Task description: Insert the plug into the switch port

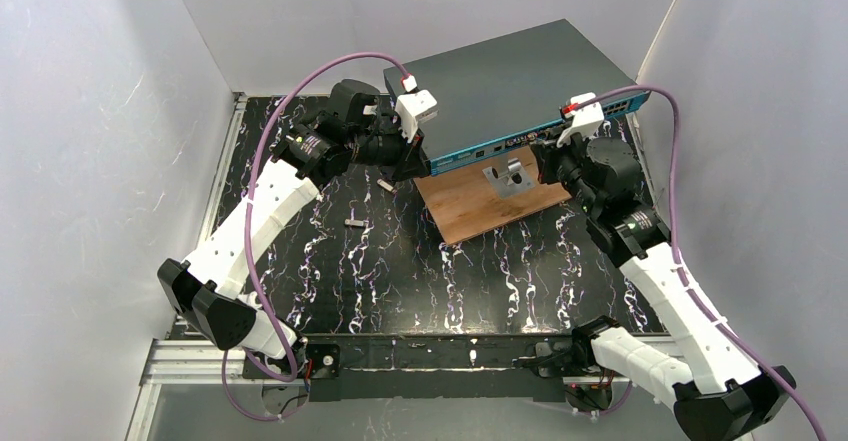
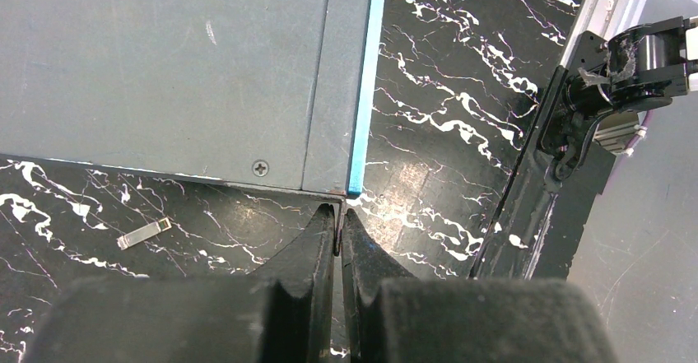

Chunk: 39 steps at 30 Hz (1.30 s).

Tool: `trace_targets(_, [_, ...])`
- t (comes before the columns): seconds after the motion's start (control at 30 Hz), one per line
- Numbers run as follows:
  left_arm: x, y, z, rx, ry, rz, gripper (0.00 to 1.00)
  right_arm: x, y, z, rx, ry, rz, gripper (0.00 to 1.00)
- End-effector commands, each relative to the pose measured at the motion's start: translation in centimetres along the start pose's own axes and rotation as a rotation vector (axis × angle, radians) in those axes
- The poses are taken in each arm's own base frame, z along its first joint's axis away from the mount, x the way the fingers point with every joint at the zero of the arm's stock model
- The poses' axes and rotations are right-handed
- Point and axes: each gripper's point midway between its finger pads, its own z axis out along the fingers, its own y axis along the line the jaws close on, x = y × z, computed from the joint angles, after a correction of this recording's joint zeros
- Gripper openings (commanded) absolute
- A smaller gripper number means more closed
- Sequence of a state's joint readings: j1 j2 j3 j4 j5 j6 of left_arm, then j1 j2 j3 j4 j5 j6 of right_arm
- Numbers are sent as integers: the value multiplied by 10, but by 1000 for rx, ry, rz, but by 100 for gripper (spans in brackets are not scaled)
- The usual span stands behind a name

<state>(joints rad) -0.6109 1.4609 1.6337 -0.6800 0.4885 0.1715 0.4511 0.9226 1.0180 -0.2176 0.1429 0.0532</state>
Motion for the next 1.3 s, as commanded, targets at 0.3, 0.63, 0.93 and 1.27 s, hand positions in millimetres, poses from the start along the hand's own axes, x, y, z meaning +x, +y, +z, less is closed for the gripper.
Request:
trace_targets(0.3, [-10,1,-3,-15,-25,1,0,-4,1,18,1,-135,57,1])
trace_targets(0.63, [-4,0,-2,-5,-8,5,0,-2,-6,20,33,-208,51,1])
trace_targets(0.93, [1,-2,-5,-2,4,13,0,4,-5,25,28,-208,45,1])
trace_targets(1.27, [-9,6,-11,-64,-16,8,12,10,-7,8,29,-159,20,5])
